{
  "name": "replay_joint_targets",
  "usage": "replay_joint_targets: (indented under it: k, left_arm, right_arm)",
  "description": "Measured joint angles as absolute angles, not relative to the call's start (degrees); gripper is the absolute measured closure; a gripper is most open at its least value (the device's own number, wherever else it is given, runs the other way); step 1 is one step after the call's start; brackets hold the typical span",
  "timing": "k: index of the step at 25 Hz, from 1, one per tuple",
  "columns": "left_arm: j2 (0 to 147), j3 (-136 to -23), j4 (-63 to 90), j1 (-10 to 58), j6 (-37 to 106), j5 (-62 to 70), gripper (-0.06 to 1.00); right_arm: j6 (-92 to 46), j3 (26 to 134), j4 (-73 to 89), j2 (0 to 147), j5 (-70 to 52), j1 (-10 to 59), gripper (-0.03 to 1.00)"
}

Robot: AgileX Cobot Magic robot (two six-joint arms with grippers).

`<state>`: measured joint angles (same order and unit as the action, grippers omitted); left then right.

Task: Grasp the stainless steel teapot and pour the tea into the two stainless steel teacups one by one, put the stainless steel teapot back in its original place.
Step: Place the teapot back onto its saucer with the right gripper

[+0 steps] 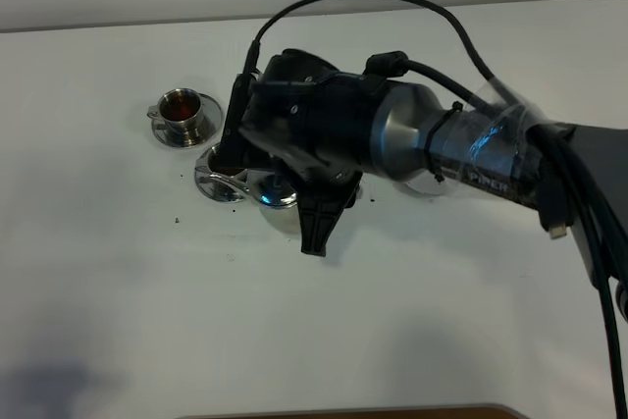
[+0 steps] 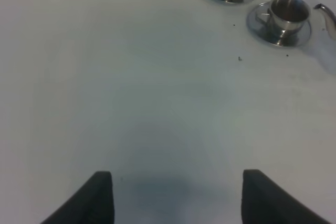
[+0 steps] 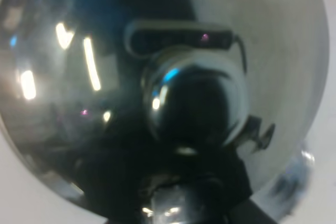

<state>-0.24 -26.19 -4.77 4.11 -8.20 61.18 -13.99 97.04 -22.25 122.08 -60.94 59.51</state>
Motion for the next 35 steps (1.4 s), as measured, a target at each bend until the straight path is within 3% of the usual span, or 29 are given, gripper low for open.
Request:
replay_joint_targets:
  k: [8,19,28,35]
  left_arm:
    - [-0.24,-26.19,-4.77,4.11,-8.27,61.18,0.36]
    - [-0.24,-26.19,-4.77,4.11,-8.27,61.18,0.36]
    - [-0.24,-26.19,-4.77,4.11,-8.27,61.18,0.36]
    - [-0.24,-26.19,-4.77,4.11,-8.27,61.18,0.36]
  right_arm:
    - [-16.05,97.04,-13.00,122.08,-56.44,56.07,0.78]
    - [-17.12,97.04,-12.33,115.07,-61.97,54.04,0.78]
    - [-17.12,97.04,-10.22,111.23,-67.73,45.23,0.78]
    - [-16.40,89.02,-7.99,109.94,-61.62,38.40,0.78]
